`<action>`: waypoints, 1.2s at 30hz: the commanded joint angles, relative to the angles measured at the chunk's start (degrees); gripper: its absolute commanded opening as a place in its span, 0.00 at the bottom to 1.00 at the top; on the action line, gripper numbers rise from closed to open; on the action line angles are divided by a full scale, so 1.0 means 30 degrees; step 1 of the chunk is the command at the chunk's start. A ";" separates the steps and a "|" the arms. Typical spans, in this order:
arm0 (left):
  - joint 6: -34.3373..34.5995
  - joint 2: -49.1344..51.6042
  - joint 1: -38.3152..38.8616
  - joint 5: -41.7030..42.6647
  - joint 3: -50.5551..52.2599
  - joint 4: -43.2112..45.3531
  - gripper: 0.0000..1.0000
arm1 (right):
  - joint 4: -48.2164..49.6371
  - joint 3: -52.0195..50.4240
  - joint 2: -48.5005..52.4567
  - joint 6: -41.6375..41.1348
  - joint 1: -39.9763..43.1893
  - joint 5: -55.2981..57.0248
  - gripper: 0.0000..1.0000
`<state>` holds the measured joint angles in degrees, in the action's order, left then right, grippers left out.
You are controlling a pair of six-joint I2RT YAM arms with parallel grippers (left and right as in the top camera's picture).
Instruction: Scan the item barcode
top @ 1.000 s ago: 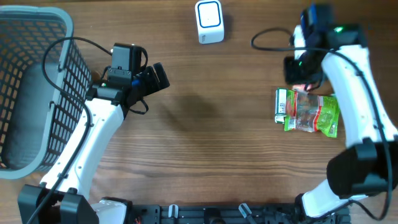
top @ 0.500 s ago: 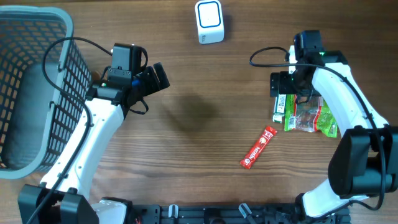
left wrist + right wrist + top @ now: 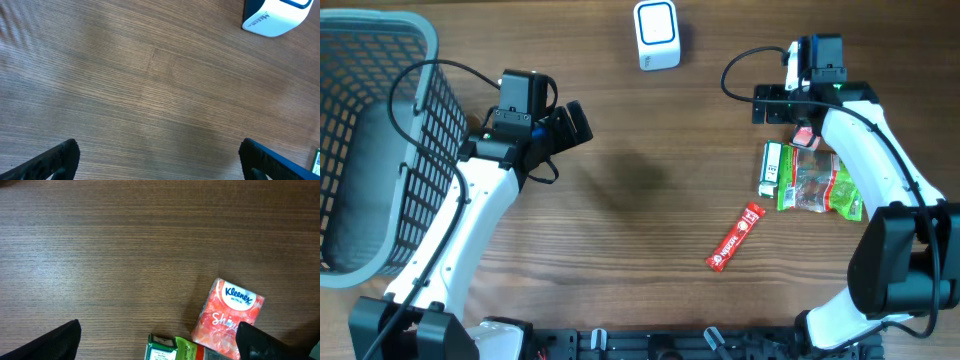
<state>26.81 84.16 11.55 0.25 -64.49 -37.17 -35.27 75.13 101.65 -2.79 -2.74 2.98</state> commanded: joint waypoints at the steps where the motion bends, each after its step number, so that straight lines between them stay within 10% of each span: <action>1: -0.0240 0.0000 -0.0073 -0.0262 -0.0036 0.0036 1.00 | 0.0036 0.0102 -0.2361 -0.0117 -0.0335 -0.0015 1.00; 15: -0.0240 0.0000 -0.0073 -0.0262 -0.0036 0.0036 1.00 | -0.0211 0.0102 -1.7660 -0.0015 -0.0532 0.2943 1.00; 25: -0.0240 0.0000 -0.0073 -0.0262 -0.0036 0.0036 1.00 | -0.6717 -0.3621 -2.8072 -0.0066 -0.0525 0.3577 1.00; 36: -0.0240 0.0000 -0.0073 -0.0262 -0.0036 0.0036 1.00 | 1.2422 -1.7835 -3.3805 -0.0138 -0.0495 -0.0707 1.00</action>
<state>26.81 84.16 11.55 0.23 -64.49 -37.15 -8.58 29.47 1.08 -2.81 -4.25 6.92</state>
